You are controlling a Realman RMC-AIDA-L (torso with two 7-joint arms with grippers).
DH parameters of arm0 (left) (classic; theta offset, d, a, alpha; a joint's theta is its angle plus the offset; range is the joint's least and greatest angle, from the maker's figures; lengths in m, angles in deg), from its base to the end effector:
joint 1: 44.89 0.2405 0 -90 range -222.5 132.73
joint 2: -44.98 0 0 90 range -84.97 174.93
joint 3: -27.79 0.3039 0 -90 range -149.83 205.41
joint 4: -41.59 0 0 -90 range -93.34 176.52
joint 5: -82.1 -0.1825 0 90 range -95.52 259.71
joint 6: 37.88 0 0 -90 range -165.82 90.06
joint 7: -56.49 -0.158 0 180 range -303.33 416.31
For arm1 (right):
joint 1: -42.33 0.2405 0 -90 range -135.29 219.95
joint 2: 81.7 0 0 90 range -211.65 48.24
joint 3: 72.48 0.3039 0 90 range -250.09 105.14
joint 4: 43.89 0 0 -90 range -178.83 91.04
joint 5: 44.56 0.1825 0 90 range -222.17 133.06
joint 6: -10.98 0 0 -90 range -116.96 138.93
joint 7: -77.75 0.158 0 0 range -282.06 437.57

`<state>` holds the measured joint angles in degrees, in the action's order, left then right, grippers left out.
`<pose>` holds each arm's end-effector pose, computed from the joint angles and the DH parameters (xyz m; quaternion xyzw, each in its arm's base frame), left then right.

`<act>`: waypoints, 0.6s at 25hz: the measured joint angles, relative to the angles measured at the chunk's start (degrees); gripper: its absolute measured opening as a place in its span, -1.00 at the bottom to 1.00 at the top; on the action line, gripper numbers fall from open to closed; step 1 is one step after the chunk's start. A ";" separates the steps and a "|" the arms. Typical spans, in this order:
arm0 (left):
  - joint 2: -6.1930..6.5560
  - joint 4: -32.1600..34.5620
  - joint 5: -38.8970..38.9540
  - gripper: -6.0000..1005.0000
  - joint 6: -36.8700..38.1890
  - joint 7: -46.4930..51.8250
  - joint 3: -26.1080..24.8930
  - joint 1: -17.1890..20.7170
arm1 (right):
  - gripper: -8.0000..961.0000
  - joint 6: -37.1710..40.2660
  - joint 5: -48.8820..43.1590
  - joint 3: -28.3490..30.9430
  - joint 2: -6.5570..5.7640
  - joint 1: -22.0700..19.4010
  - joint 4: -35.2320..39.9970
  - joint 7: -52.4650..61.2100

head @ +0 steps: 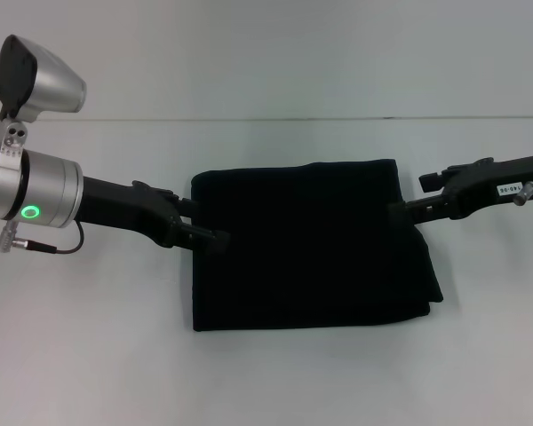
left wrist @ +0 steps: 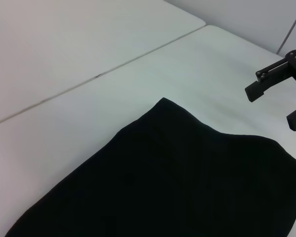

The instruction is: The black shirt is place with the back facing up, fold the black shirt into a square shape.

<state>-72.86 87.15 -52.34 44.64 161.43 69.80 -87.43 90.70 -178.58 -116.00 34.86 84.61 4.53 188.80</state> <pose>-0.2463 0.4007 -0.0258 -0.9459 -0.2845 -0.0727 0.1381 0.2479 0.4150 -0.0072 -0.9302 0.3121 0.0701 0.1802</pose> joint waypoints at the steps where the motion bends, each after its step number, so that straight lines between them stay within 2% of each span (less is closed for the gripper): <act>1: -0.02 0.01 -0.01 0.71 0.00 0.00 0.00 0.00 | 0.93 0.00 0.01 0.10 0.00 -0.03 0.00 -0.03; 15: 0.01 0.14 -0.04 0.71 0.01 0.00 -0.42 0.27 | 0.93 -0.63 0.04 0.17 -0.03 -0.27 0.00 -0.22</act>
<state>-72.85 87.29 -52.38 44.65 161.43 69.38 -87.16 90.07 -178.54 -115.83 34.83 84.34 4.53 188.58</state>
